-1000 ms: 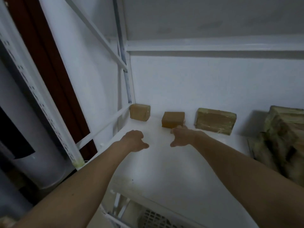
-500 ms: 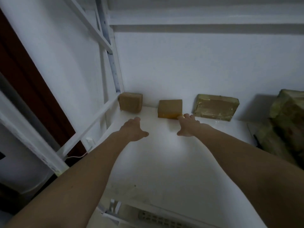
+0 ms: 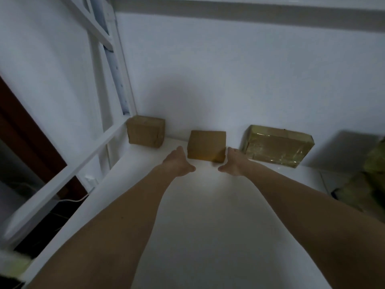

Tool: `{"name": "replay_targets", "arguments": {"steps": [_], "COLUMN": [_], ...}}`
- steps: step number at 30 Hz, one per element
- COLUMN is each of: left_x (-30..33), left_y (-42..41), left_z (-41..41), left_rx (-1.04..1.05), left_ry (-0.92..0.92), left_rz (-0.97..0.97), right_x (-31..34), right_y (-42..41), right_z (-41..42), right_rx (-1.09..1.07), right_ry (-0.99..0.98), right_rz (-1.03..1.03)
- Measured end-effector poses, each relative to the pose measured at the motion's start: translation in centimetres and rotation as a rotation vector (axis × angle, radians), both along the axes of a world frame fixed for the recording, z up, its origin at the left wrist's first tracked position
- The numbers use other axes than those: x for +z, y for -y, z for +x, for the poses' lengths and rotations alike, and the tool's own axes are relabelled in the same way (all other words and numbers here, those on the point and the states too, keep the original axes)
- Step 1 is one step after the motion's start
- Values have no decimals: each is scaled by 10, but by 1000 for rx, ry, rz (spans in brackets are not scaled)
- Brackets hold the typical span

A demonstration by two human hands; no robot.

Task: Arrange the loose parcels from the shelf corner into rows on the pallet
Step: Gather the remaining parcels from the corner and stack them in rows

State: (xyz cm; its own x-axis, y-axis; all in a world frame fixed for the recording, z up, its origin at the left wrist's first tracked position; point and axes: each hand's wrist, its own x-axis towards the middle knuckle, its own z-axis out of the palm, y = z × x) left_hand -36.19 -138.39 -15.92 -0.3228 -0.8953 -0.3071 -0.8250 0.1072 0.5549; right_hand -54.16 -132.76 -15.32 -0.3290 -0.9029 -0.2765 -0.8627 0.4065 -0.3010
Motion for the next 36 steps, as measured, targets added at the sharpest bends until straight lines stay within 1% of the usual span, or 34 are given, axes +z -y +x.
{"name": "replay_targets", "arguments": {"steps": [4, 6, 9, 12, 17, 24, 26, 28, 30, 33, 36], "left_x": [-17, -23, -29, -30, -23, 11, 25, 38, 50, 64, 75], "left_y": [21, 27, 31, 27, 14, -32, -46, -62, -80, -108, -136], "left_z": [-19, -25, -30, -30, -23, -12, -11, -12, -13, -15, -22], "left_rx": [98, 119, 112, 111, 117, 79, 70, 51, 0, -111, -135], "left_ry": [-171, -243, -364, -442, -475, -467, -458, -457, -472, -435, -404], "left_rz": [75, 123, 189, 201, 162, 6, -32, -81, -107, -158, -236], "right_x": [-9, -10, -13, -14, -2, 35, 48, 62, 75, 93, 109], "right_y": [18, 23, 24, 21, 4, -50, -71, -94, -117, -151, -181], "right_z": [-6, -9, -12, -10, -2, 20, 29, 36, 42, 49, 55], "right_rx": [-163, -210, -221, -230, -262, -322, -344, -333, -334, -340, -315], "right_ry": [300, 422, 532, 634, 731, 834, 851, 817, 762, 665, 517], "right_rz": [-56, -82, -99, -97, -129, -262, -324, -377, -434, -505, -551]}}
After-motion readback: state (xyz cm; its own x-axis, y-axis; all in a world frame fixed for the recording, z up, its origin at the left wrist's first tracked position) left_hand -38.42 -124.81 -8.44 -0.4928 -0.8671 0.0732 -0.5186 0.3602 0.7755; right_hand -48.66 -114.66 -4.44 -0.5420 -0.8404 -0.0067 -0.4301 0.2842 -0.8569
